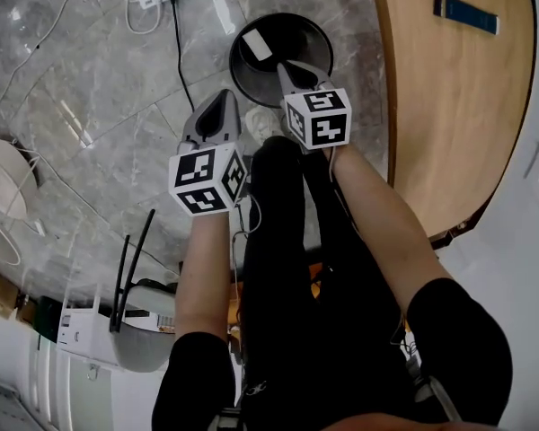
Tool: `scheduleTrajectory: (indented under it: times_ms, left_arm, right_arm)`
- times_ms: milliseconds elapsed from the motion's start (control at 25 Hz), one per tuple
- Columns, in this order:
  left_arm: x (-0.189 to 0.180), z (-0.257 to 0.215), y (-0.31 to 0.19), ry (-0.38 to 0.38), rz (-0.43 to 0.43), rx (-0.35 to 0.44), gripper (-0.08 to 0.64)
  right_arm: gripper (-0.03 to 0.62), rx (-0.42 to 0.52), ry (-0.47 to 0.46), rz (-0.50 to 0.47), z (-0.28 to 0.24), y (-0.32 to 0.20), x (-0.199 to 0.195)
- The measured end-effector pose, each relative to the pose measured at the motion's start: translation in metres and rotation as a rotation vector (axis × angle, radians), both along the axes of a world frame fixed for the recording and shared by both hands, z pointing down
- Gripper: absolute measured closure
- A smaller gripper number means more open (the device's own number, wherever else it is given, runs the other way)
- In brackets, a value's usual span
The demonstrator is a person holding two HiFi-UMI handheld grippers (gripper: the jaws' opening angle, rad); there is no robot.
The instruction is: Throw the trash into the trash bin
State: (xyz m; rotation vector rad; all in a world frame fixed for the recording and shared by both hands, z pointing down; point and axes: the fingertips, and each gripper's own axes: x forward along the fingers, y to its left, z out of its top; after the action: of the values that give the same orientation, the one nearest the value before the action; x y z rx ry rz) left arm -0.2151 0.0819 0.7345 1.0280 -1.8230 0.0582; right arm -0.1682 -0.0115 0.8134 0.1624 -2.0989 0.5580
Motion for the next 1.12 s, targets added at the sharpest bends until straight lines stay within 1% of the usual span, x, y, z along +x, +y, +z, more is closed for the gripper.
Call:
scheduleTrajectory:
  times_ms: [200, 320, 400, 520, 600, 680, 760, 840, 880, 1000, 1120]
  left_arm:
    - [0.006, -0.039, -0.028, -0.024, -0.005, 0.053, 0.549]
    - [0.014, -0.066, -0.041, -0.031, -0.012, 0.077, 0.549]
    - [0.021, -0.087, -0.052, -0.043, -0.008, 0.087, 0.549]
    - [0.033, -0.120, -0.074, -0.057, 0.003, 0.108, 0.549]
    - [0.045, -0.142, -0.091, -0.063, 0.014, 0.127, 0.548]
    - [0.059, -0.164, -0.111, -0.071, 0.033, 0.150, 0.549]
    - [0.071, -0.184, -0.132, -0.082, 0.056, 0.177, 0.549]
    - [0.080, -0.195, -0.154, -0.090, 0.080, 0.200, 0.548]
    - [0.085, -0.197, -0.163, -0.090, 0.091, 0.206, 0.549]
    - [0.101, -0.197, -0.187, -0.087, 0.128, 0.209, 0.549]
    - [0.117, -0.197, -0.206, -0.088, 0.173, 0.206, 0.549]
  right_arm:
    - [0.578, 0.035, -0.137, 0.031, -0.078, -0.012, 0.000]
    - [0.578, 0.066, -0.203, 0.048, -0.133, -0.028, 0.010]
    - [0.578, 0.089, -0.244, 0.073, -0.169, -0.046, 0.019]
    - [0.578, 0.097, -0.305, 0.149, -0.220, -0.083, 0.034]
    - [0.578, 0.114, -0.344, 0.183, -0.253, -0.108, 0.047]
    - [0.578, 0.148, -0.381, 0.187, -0.283, -0.129, 0.062]
    - [0.578, 0.187, -0.405, 0.169, -0.306, -0.147, 0.077]
    - [0.578, 0.258, -0.403, 0.104, -0.319, -0.164, 0.090]
    - [0.578, 0.308, -0.393, 0.050, -0.322, -0.172, 0.097]
    - [0.578, 0.453, -0.335, -0.171, -0.322, -0.197, 0.116]
    - [0.578, 0.569, -0.234, -0.411, -0.311, -0.224, 0.134]
